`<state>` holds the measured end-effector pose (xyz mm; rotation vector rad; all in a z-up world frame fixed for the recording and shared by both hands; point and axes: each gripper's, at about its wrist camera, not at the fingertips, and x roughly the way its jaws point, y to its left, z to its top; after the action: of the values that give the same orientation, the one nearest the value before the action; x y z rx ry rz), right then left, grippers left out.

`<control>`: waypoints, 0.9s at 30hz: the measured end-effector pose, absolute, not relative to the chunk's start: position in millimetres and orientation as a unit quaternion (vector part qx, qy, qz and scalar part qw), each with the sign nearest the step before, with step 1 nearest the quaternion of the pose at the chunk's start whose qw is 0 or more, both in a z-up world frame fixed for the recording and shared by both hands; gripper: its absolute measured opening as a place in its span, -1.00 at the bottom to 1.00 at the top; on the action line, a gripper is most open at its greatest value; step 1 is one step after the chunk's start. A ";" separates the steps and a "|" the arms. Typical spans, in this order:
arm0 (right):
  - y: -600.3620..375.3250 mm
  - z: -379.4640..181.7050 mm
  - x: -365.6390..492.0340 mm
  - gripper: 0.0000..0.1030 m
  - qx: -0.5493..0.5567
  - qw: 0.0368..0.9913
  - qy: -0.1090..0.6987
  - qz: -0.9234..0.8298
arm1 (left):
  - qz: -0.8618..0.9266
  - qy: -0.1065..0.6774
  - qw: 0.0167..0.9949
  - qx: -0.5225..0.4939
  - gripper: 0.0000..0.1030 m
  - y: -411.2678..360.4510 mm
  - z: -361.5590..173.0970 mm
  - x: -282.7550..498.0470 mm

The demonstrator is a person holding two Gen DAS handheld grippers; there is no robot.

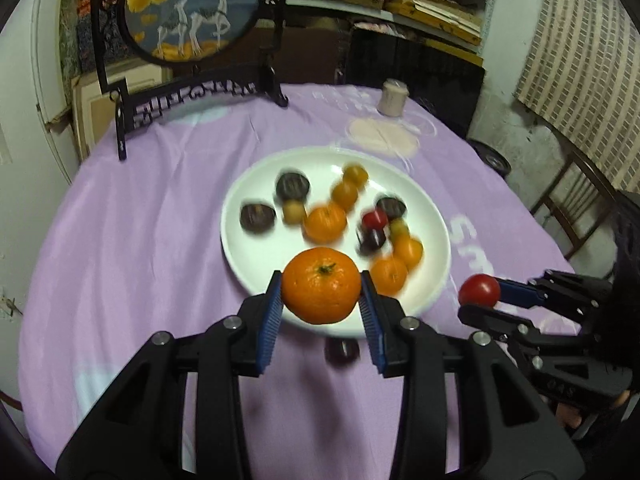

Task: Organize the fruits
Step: 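Carry the tomato and tangerine onto the white plate and open both tools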

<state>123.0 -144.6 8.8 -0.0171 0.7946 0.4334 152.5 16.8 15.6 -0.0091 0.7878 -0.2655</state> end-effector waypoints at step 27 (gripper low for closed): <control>-142.9 -18.0 262.7 -0.03 -0.005 0.917 0.379 0.119 | -0.093 0.393 0.913 -0.055 0.23 22.3 -7.4 255.1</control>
<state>262.7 -142.9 -18.0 -0.0111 0.7806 0.2458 255.1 22.3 -7.4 -0.1143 0.8095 -0.1907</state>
